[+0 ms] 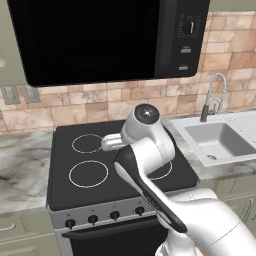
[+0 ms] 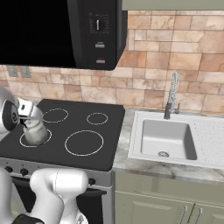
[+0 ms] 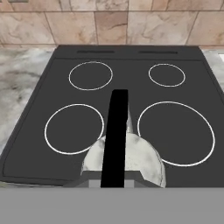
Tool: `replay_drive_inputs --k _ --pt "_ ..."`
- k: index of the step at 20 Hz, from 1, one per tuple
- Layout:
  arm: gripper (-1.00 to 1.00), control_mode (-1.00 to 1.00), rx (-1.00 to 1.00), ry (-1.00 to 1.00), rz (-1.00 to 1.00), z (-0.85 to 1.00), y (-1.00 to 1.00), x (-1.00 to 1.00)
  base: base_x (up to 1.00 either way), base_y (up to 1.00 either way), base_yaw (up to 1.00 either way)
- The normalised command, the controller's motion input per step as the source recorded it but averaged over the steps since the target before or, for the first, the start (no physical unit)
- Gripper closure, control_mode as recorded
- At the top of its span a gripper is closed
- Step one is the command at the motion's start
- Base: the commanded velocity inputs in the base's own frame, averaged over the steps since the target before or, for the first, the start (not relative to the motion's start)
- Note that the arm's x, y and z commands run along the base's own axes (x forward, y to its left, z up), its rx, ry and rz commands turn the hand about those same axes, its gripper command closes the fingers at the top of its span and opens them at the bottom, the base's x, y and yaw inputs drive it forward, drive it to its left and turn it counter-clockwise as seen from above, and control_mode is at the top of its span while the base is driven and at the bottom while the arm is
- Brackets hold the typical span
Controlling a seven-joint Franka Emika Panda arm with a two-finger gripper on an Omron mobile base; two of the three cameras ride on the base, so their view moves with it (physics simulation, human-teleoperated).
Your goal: The kettle is done boiling. Turn off the stove, then wait for 300 timesteps before moving the kettle to the dining table.
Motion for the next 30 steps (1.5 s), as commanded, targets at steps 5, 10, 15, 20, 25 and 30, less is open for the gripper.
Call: replay_drive_inputs --k 5,10,15,20,25,30 --pt "1.0 -1.0 0.02 0.0 0.0 0.0 -0.23 -0.28 0.0 0.0 0.0" --pt "1.0 -1.0 0.05 0.0 0.0 0.02 -0.29 -0.22 0.0 0.0 0.0" --pt "1.0 -1.0 0.05 0.0 0.0 0.17 -0.24 -0.15 0.0 0.0 0.0" --pt "1.0 -1.0 0.05 0.0 0.0 0.05 -0.22 -0.1 0.0 0.0 0.0" --pt "1.0 -1.0 0.01 0.0 0.0 0.0 -0.01 0.0 0.0 0.0 0.0" --pt "1.0 -1.0 0.0 0.0 0.0 0.0 0.0 0.0 0.0 0.0 0.0"
